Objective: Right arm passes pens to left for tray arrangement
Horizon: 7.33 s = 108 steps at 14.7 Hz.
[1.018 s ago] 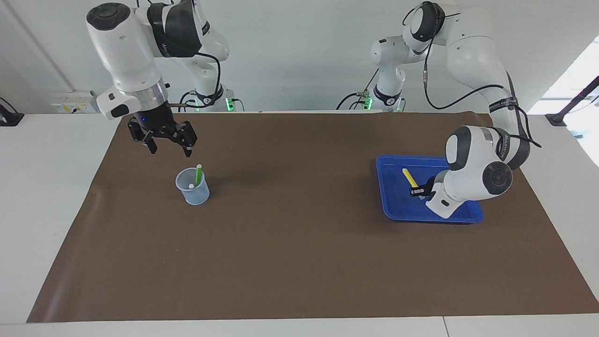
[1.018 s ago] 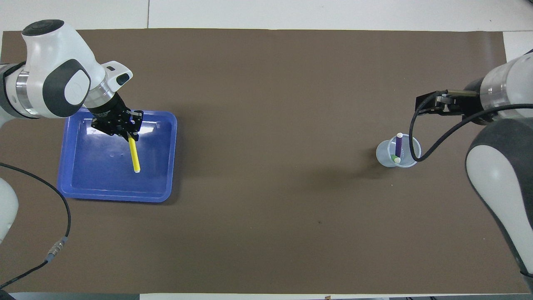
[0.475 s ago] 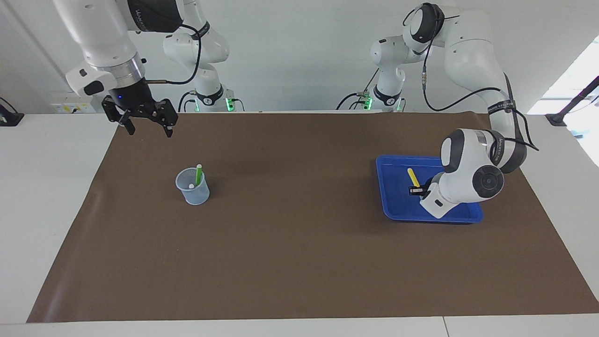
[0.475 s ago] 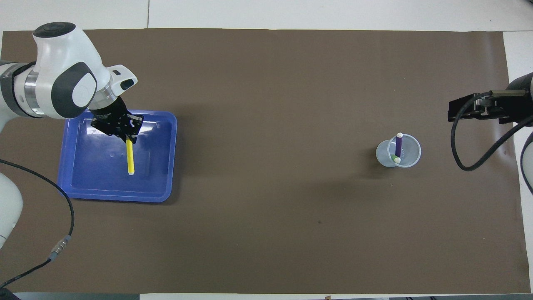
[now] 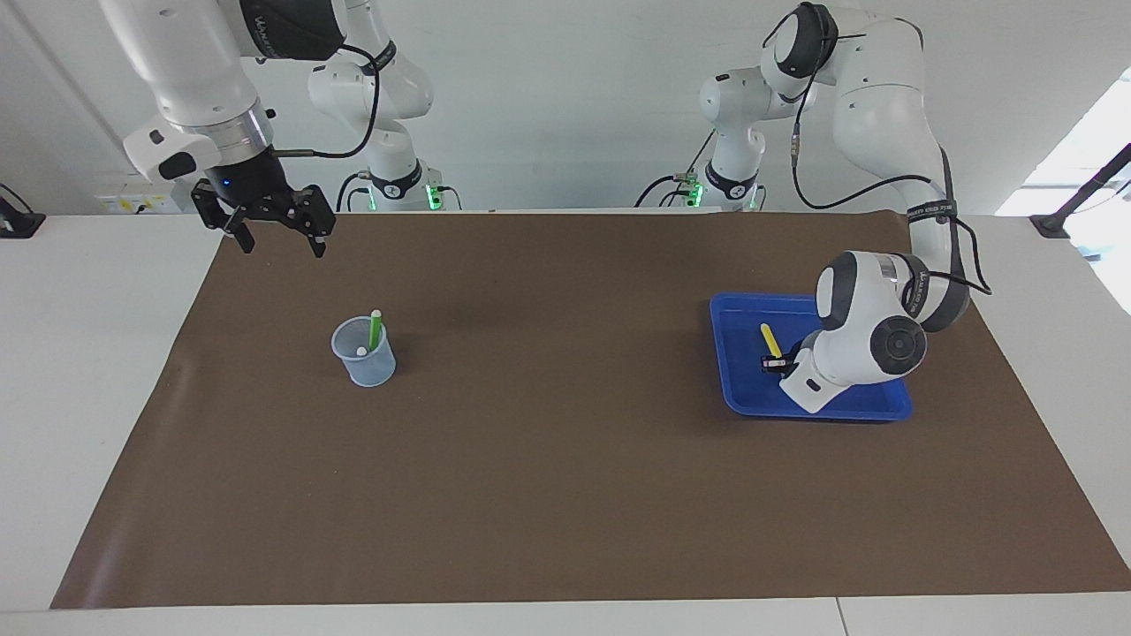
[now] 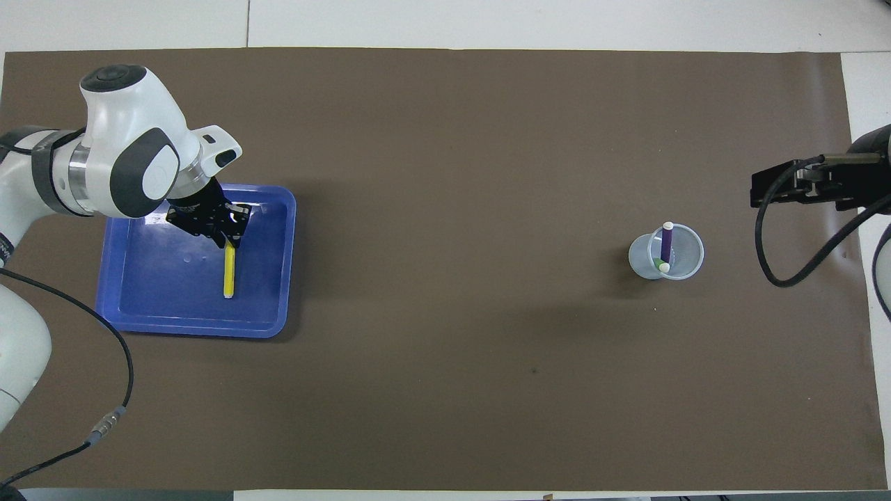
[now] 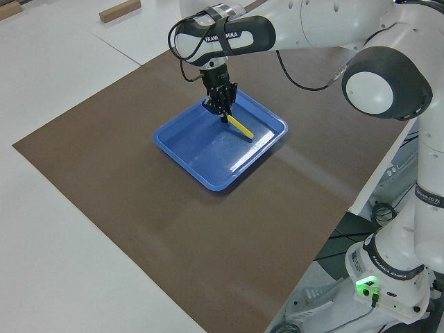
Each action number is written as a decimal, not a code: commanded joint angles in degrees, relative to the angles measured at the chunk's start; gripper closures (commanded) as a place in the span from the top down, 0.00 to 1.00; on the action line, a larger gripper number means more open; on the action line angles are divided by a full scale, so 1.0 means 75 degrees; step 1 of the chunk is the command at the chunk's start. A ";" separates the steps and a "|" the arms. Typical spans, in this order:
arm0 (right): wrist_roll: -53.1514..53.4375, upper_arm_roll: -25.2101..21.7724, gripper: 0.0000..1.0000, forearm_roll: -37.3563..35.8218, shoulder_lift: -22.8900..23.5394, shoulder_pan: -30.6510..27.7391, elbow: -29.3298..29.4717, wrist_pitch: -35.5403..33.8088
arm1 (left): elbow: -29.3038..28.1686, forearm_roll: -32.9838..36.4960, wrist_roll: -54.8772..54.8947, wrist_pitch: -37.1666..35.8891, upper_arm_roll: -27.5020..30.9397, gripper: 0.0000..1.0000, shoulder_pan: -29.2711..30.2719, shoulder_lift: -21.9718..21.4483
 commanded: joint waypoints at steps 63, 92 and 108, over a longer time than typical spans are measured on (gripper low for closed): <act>0.2146 0.0708 0.00 0.3611 -0.1154 0.0370 -0.2188 0.1523 | -0.3412 -0.9717 -0.3381 0.0967 0.0034 1.00 0.1728 -0.4665; 0.4225 0.4461 0.00 0.9874 0.0779 0.0428 -0.1766 0.7033 | -0.4068 -1.1569 -0.4321 0.1271 0.0045 0.80 0.1083 -0.4876; 0.4249 0.4602 0.00 0.9710 0.1014 0.0463 -0.1696 0.7139 | -0.4162 -1.1557 -0.4673 0.0815 0.0080 0.36 0.1201 -0.5110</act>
